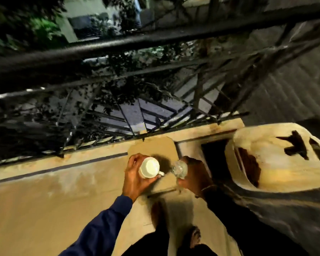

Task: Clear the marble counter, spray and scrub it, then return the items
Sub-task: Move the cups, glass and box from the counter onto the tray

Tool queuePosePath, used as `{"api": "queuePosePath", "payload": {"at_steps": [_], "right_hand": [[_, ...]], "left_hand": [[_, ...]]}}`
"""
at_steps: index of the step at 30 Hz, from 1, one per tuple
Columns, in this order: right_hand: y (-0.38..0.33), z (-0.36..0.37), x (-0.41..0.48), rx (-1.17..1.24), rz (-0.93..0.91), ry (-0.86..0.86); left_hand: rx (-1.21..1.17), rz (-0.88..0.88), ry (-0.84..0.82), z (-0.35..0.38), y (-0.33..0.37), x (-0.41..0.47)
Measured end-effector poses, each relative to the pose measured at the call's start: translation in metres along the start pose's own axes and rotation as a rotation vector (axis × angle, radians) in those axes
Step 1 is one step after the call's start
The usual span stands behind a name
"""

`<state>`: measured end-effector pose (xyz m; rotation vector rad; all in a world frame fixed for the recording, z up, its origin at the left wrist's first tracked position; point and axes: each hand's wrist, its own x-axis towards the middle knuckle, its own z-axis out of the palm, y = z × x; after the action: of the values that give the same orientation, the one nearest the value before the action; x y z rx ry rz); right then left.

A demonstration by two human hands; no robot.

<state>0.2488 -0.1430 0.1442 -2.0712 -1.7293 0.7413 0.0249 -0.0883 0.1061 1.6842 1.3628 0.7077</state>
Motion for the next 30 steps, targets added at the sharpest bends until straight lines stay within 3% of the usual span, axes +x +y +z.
{"api": "queuePosePath", "payload": {"at_steps": [5, 9, 14, 21, 30], "right_hand": [[0.019, 0.075, 0.109, -0.029, 0.109, -0.087], [0.039, 0.127, 0.171, -0.047, 0.140, -0.145], [0.071, 0.185, 0.238, -0.050, 0.161, -0.150], [0.095, 0.215, 0.251, -0.011, 0.153, -0.127], [0.095, 0.233, 0.248, -0.011, 0.200, -0.159]], "left_hand": [[-0.024, -0.181, 0.119, 0.003, -0.085, 0.059], [-0.012, -0.319, 0.113, 0.019, -0.130, 0.101], [0.093, -0.371, 0.147, 0.044, -0.186, 0.144], [0.257, -0.347, 0.107, 0.064, -0.217, 0.165], [0.294, -0.357, 0.062, 0.072, -0.222, 0.171]]}}
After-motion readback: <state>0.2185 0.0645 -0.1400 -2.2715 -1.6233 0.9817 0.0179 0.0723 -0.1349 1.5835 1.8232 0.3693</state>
